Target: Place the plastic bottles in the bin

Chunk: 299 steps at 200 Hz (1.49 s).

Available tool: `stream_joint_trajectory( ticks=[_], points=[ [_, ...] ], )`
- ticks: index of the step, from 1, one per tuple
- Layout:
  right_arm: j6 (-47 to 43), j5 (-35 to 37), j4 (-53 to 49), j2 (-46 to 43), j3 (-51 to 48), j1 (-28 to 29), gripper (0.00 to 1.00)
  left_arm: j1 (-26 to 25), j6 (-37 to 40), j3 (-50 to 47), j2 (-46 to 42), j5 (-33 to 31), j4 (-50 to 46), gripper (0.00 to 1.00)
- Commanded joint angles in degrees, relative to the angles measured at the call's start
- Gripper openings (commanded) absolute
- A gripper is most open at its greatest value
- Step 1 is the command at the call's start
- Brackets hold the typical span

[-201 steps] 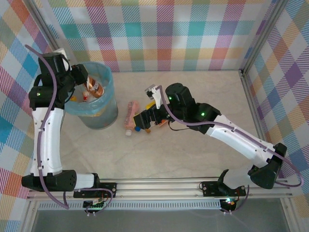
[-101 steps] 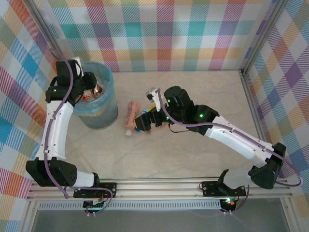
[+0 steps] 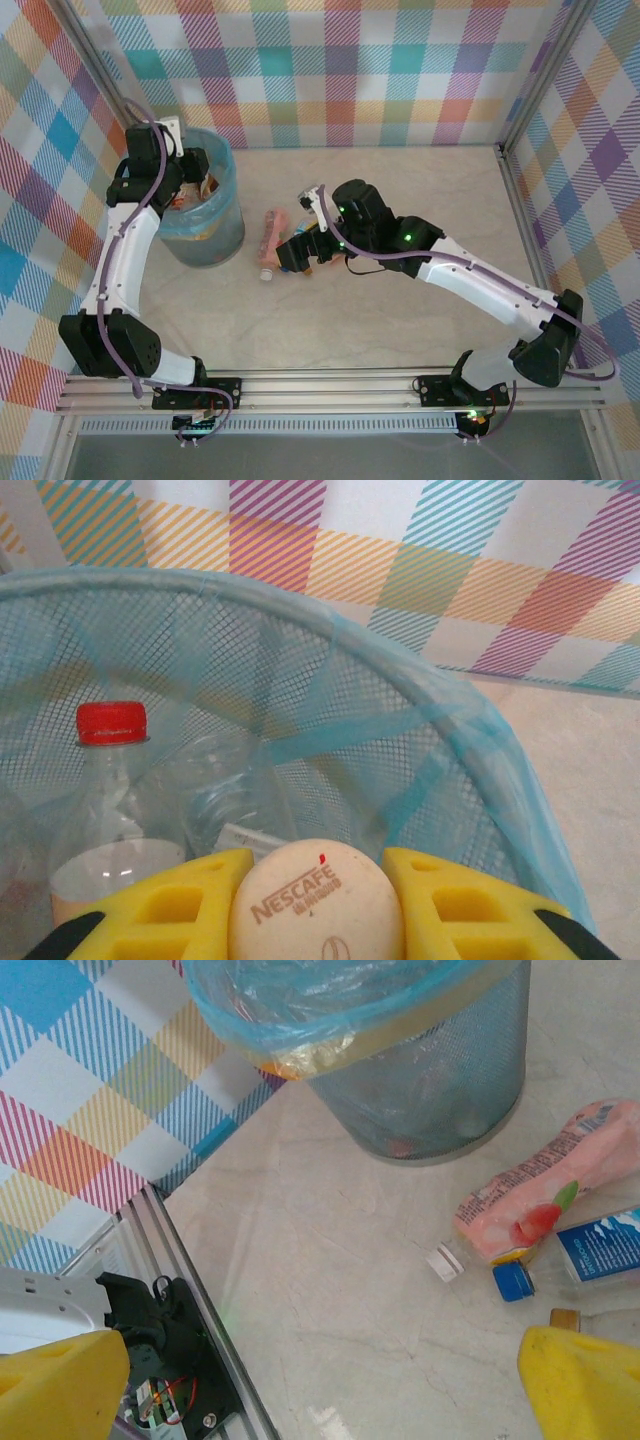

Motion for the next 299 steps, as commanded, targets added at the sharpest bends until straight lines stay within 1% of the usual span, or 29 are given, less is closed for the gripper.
stream_joint_trajectory(
  ticks=[1, 9, 17, 31, 39, 46, 57, 70, 96, 124, 154, 200, 221, 254, 265, 278, 299],
  points=[
    [0.52, -0.44, -0.39, 0.05, 2.04, 0.19, 1.00, 0.45, 1.31, 0.61, 3.10, -0.41, -12.81, 0.29],
    [0.52, -0.39, -0.42, 0.13, 2.10, 0.19, 1.00, 0.46, 0.41, 2.30, 3.17, -1.18, -13.02, 0.35],
    [0.52, -0.35, -0.48, 0.23, 2.26, 0.17, 1.00, 0.46, -0.38, 4.19, 3.49, -2.22, -13.39, 0.48],
    [0.44, -0.52, -0.48, 0.53, 2.57, 0.23, 1.00, 0.46, -1.81, 7.71, 4.41, -4.40, -14.22, 0.66],
    [0.44, -0.53, -0.48, 0.66, 2.80, 0.19, 1.00, 0.59, -2.75, 9.53, 5.11, -6.14, -14.70, 0.74],
    [0.52, -0.70, -0.57, 0.81, 3.08, 0.24, 1.00, 0.77, -3.66, 11.10, 5.65, -7.64, -14.98, 0.76],
    [0.52, -0.87, -0.66, 0.87, 3.23, 0.25, 1.00, 1.56, -5.12, 13.09, 6.71, -9.09, -15.25, 0.77],
    [0.52, -0.96, -0.85, 0.95, 3.39, 0.25, 1.00, 2.98, -7.29, 15.28, 8.32, -9.17, -15.64, 0.77],
    [0.28, -0.79, -1.53, 0.84, 3.75, 0.27, 1.00, 5.56, -10.10, 20.63, 13.66, -5.18, -18.26, 0.75],
    [0.35, -0.44, -1.85, 0.50, 3.69, 0.25, 1.00, 5.91, -10.83, 26.38, 19.15, -1.73, -22.76, 0.72],
    [0.82, 0.65, -2.45, 0.42, 3.67, 0.25, 1.00, 5.90, -12.24, 26.70, 19.12, 2.01, -22.04, 0.69],
    [1.09, 2.72, -4.26, 1.88, 5.26, 0.25, 0.99, 5.90, -14.12, 26.09, 17.80, 7.65, -22.29, 0.69],
    [1.31, 6.70, -8.02, 3.73, 7.63, 0.25, 1.00, 5.90, -14.15, 26.09, 15.45, 7.75, -22.06, 0.69],
    [5.74, 17.73, -15.78, 7.91, 11.75, 0.08, 1.00, 5.82, -13.14, 24.17, 8.74, 4.91, -21.00, 0.70],
    [8.41, 21.18, -17.07, 8.80, 11.64, -0.01, 1.00, 5.73, -12.71, 20.92, 4.87, 4.18, -19.04, 0.70],
    [12.07, 23.60, -17.03, 9.48, 10.77, -0.43, 1.00, 5.22, -11.87, 15.46, -0.71, 3.70, -15.36, 0.70],
    [20.37, 28.36, -17.53, 11.06, 10.01, -1.06, 1.00, 3.54, -9.24, 5.88, -10.53, 3.84, -9.56, 0.72]
  ],
)
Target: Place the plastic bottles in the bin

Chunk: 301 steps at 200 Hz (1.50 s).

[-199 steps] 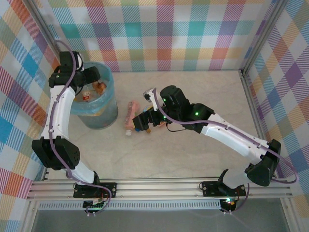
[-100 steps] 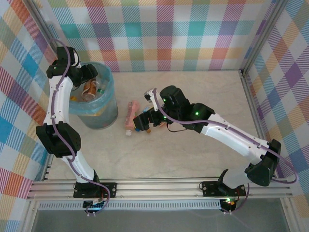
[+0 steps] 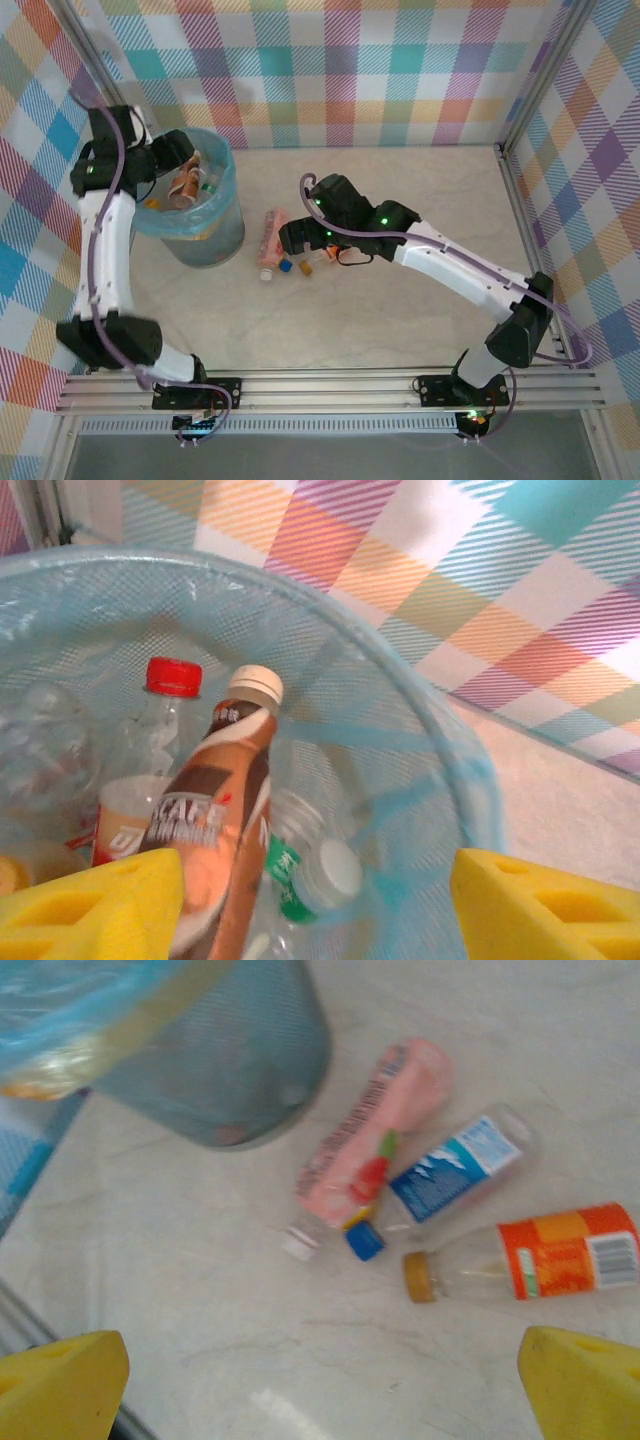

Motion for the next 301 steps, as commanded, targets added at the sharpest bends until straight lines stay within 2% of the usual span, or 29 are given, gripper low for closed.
stream_joint_trajectory(
  ticks=[1, 33, 55, 98, 125, 207, 261, 279, 301],
  points=[
    [11.11, 8.82, -3.30, 1.44, -0.18, -0.69, 1.00, -1.88, 3.33, -7.94, -9.84, -0.56, 6.92, 0.72],
    [20.70, 11.40, -5.68, 5.36, 0.61, -1.48, 1.00, -5.57, 9.04, -18.29, -21.81, 2.44, 9.75, 0.73],
    [25.35, 9.57, -5.94, 8.19, 0.36, -2.48, 1.00, -7.53, 11.57, -22.57, -27.52, 5.69, 7.42, 0.73],
    [34.18, 4.42, -1.24, 12.38, -3.22, -4.58, 0.99, -9.39, 13.27, -30.75, -34.77, 13.11, 3.09, 0.73],
    [39.01, 1.79, 2.74, 14.82, -5.74, -5.30, 0.96, -10.65, 13.71, -34.26, -37.52, 15.03, 0.63, 0.73],
    [48.45, 0.03, 4.47, 24.12, -4.75, -6.26, 0.93, -11.12, 14.00, -36.96, -39.65, 10.66, -2.08, 0.73],
    [51.56, 1.10, 6.09, 23.89, -10.31, -7.47, 0.85, -11.11, 13.49, -35.56, -38.59, 9.16, -2.00, 0.74],
    [49.87, 0.97, 6.92, 23.41, -11.18, -8.16, 0.80, -11.12, 12.48, -35.15, -37.91, 8.71, -1.55, 0.74],
    [46.69, 1.72, 8.11, 21.14, -12.86, -8.65, 0.67, -11.11, 10.00, -33.91, -36.31, 8.01, -1.32, 0.75]
  ],
)
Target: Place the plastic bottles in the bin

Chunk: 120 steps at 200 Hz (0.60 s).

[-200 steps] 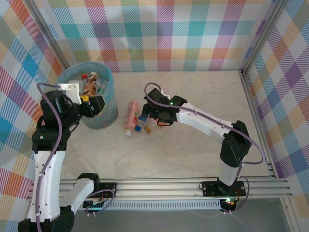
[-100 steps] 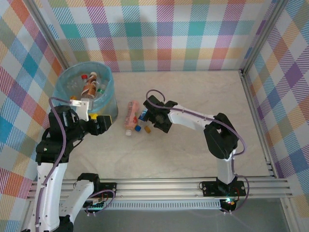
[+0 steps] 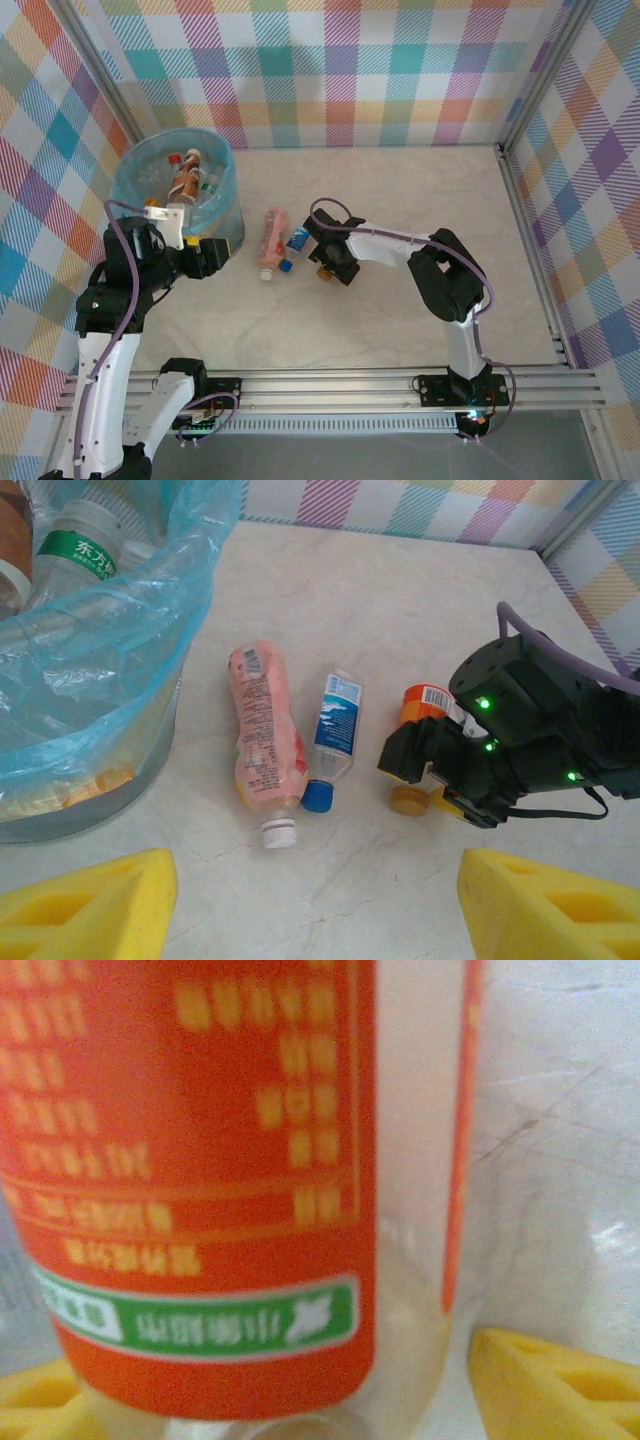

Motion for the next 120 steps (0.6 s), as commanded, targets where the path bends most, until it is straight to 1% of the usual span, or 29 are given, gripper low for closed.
stream_joint_trajectory(
  ticks=[1, 25, 51, 76, 93, 110, 114, 120],
  points=[
    [-2.94, 1.19, 1.93, -3.15, -1.92, -0.76, 0.67, -0.45, -2.87, 2.20, 1.47, -1.20, 0.97, 0.75],
    [-8.74, 3.17, 3.02, -8.01, -4.52, -0.69, 0.55, -0.45, -6.16, 3.76, 3.95, -0.41, 2.06, 0.75],
    [-16.89, 2.87, 6.57, -15.95, -9.74, -0.80, 0.50, -0.45, -10.10, 5.66, 7.13, 2.89, 4.63, 0.75],
    [-24.16, 0.75, 11.89, -25.45, -16.06, -0.76, 0.45, -1.07, -14.33, 7.83, 10.28, 7.92, 8.48, 0.74],
    [-29.17, -1.43, 14.54, -32.22, -19.21, -0.59, 0.44, -3.33, -16.81, 10.41, 12.99, 9.57, 10.62, 0.74],
    [-34.67, -4.64, 17.39, -38.23, -21.29, -0.24, 0.44, -7.73, -17.11, 13.72, 16.08, 10.33, 12.02, 0.76],
    [-35.93, -5.53, 18.13, -39.55, -21.65, -0.08, 0.46, -8.78, -17.09, 14.74, 16.82, 10.78, 12.25, 0.77],
    [-37.79, -7.08, 18.96, -41.42, -22.03, 0.11, 0.46, -10.31, -17.14, 16.04, 18.07, 11.72, 12.49, 0.79]
  ],
)
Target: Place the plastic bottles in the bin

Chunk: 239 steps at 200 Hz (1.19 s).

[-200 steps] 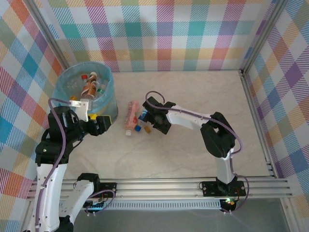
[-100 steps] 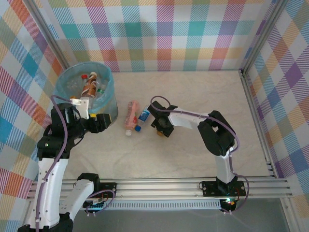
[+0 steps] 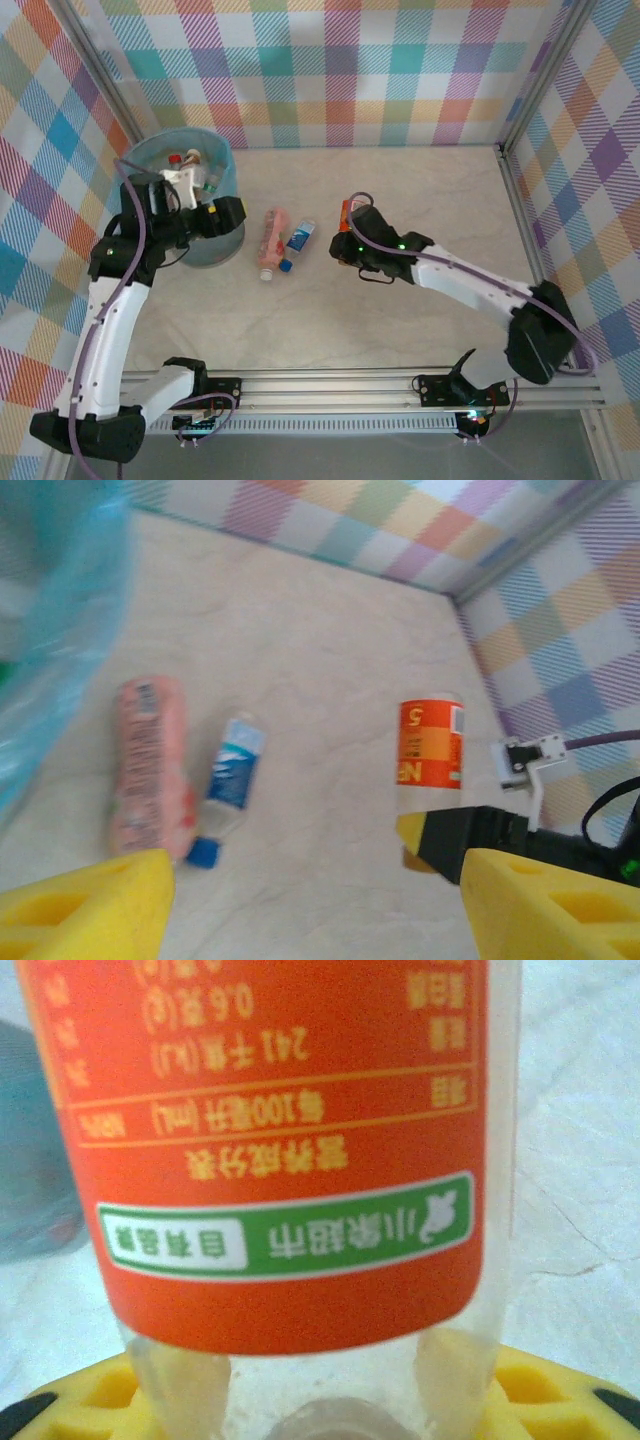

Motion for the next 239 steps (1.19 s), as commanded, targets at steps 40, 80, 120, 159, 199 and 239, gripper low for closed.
stream_joint_trajectory(
  ticks=[40, 80, 120, 159, 199, 239],
  points=[
    [-21.86, -17.80, 9.90, -13.63, -1.19, 1.77, 0.44, -12.69, -5.34, 14.90, 13.21, 11.66, 4.24, 0.82],
    [-25.99, -23.16, 11.31, -14.98, 1.15, 3.45, 0.40, -20.39, -5.50, 20.03, 19.66, 13.43, 4.23, 0.82],
    [-26.48, -24.00, 12.08, -14.97, 2.17, 4.49, 0.40, -22.67, -6.28, 20.29, 21.46, 13.07, 4.32, 0.78],
    [-26.70, -23.21, 12.55, -15.41, 1.99, 4.67, 0.43, -22.87, -6.74, 20.28, 20.93, 13.11, 4.84, 0.57],
    [-26.11, -20.77, 10.88, -15.50, 3.00, 4.75, 0.66, -22.78, -8.11, 23.28, 19.38, 5.28, 3.56, 0.45],
    [-26.66, -17.66, 8.38, -15.66, 5.16, 4.76, 0.77, -17.56, -3.88, 33.30, 17.87, -9.06, -4.10, 0.42]
  ],
)
